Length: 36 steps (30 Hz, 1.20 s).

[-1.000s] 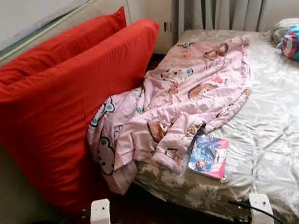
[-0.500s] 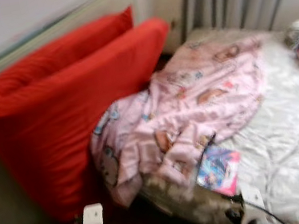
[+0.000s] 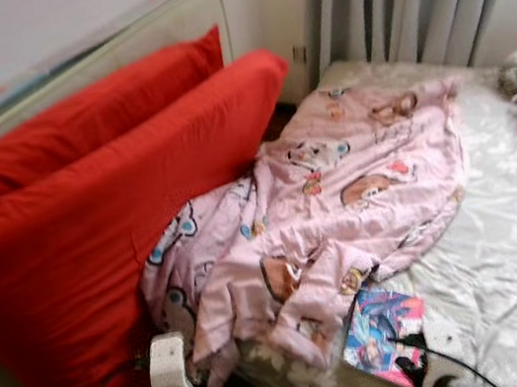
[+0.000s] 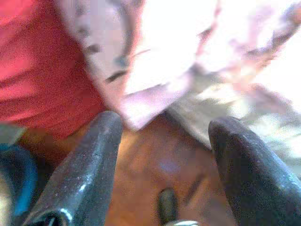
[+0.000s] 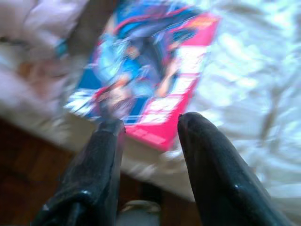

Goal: Clean up the room

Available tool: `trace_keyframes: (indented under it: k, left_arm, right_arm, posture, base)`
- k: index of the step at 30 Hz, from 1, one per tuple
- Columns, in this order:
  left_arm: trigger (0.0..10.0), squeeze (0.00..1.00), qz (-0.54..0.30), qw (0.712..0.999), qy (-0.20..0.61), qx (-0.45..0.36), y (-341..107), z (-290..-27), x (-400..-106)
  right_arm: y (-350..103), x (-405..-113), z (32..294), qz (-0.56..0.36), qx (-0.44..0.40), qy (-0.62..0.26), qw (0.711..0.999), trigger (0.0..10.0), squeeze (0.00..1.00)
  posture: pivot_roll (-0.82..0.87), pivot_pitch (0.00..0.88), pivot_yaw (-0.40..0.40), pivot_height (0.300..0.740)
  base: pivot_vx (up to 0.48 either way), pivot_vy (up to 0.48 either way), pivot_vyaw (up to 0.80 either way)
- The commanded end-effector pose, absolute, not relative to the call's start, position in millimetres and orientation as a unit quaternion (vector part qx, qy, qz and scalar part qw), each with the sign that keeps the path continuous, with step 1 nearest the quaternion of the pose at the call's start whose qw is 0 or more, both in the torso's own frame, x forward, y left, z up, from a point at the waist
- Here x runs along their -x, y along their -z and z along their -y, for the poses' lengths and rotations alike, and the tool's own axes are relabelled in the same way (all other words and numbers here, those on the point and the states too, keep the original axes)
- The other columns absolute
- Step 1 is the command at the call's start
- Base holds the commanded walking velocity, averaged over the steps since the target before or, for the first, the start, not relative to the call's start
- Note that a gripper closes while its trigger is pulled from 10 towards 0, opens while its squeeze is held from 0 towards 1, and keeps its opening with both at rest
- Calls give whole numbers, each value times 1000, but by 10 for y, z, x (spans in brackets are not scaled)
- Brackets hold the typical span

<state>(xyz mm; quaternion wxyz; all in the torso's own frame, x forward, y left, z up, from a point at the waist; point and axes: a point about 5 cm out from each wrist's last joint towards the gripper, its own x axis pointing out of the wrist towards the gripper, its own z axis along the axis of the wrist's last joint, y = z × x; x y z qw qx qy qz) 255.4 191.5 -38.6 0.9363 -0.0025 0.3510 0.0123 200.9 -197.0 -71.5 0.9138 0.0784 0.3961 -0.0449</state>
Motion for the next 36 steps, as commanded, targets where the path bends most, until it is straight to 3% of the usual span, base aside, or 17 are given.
trace_keyframes:
  k: [1, 7, 14, 17, 19, 21, 25, 36]
  left_arm:
    - [10000, 0, -343, 939, -26, 17, 431, -1963, -2467]
    - [10000, 0, -283, 957, -49, 31, 390, -1995, -2442]
    - [10000, 0, -266, 962, -42, 36, 408, -1989, -2379]
    - [10000, 0, -261, 964, -32, 34, 426, -1975, -2334]
    - [10000, 0, -185, 982, -19, 24, 157, -2104, -2582]
    - [10000, 0, -105, 994, -10, 17, -113, -2188, -2758]
    - [10000, 0, -62, 998, -3, 2, -184, -2172, -2730]
    - [10000, 0, -12, 1000, -11, 1, -238, -2256, -2544]
  right_arm:
    - [681, -2035, 1976, -367, -75, 53, 926, 10000, 0]
    - [616, -2049, 1945, -306, -69, 29, 949, 10000, 0]
    - [623, -1981, 1951, -285, -73, 47, 954, 10000, 0]
    - [-25, -2761, 2053, -131, -61, 25, 989, 10000, 0]
    - [-91, -2800, 2054, -109, -56, 24, 992, 10000, 0]
    - [-116, -2785, 2063, -91, -52, 23, 994, 10000, 0]
    - [-123, -2745, 2070, -74, -50, 20, 996, 10000, 0]
    - [-44, -2533, 2011, -63, -43, 8, 997, 10000, 0]
  posture:
    - [-34, 0, -5, 740]
    - [-33, 0, 19, 740]
    - [-49, 0, 28, 740]
    - [-46, 0, 26, 740]
    - [-45, 0, 26, 740]
    - [-35, 0, 13, 740]
    - [-25, 0, -15, 740]
    - [-2, 0, -62, 740]
  base:
    - [0, 0, 0]
    - [0, 0, 0]
    - [0, 0, 0]
    - [0, 0, 0]
    - [0, 0, 0]
    - [0, 0, 0]
    - [0, 0, 0]
    - [0, 0, 0]
